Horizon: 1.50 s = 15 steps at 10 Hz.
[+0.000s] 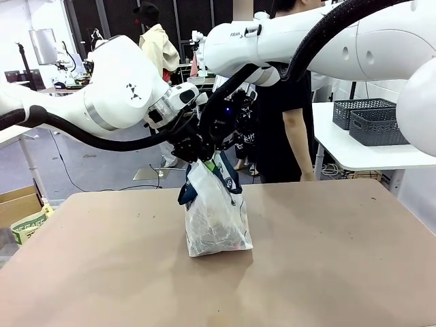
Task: Transfer purchased items from the store into the shopping bag.
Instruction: Move the Reusable shopping bag to the right side of the table.
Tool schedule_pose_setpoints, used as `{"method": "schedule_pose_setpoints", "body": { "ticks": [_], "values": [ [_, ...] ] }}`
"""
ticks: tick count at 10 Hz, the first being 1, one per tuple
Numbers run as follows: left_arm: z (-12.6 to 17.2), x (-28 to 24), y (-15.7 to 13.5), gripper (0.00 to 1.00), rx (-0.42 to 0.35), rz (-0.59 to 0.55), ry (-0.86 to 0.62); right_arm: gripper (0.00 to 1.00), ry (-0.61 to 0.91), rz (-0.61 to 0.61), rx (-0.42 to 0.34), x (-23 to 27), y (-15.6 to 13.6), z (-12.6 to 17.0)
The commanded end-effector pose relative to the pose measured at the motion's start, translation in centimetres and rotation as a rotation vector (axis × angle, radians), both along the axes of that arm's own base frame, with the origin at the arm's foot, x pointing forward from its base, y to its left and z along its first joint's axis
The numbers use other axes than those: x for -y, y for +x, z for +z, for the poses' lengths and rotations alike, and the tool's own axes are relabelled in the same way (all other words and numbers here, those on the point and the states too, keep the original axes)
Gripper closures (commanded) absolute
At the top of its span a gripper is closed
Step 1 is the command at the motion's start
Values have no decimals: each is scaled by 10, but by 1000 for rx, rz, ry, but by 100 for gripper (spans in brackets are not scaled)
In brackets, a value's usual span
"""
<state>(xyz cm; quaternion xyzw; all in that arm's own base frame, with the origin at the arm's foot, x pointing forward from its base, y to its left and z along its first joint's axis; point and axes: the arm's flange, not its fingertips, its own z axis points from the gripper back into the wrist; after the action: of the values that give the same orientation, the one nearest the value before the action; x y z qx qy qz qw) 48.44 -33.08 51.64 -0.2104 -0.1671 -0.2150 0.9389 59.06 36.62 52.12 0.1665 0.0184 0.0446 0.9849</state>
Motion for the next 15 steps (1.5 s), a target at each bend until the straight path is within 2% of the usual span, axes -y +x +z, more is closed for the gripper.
{"method": "schedule_pose_setpoints", "body": {
  "ticks": [1,3,7,12,13,15],
  "values": [
    [8,-2,-6,100,-22,12,28,100,11,4,-2,-1,6,4],
    [8,-3,-6,100,-11,-3,27,100,-21,29,0,-1,5,3],
    [1,0,-1,100,-6,7,5,100,-1,5,-1,-1,-1,0],
    [1,0,-1,100,-6,7,5,6,84,-41,64,27,-9,15],
    [1,0,-1,100,-6,7,5,0,93,-53,86,33,-13,20],
    [1,0,-1,100,-6,7,5,0,110,-84,132,50,-20,31]
  ]
}}
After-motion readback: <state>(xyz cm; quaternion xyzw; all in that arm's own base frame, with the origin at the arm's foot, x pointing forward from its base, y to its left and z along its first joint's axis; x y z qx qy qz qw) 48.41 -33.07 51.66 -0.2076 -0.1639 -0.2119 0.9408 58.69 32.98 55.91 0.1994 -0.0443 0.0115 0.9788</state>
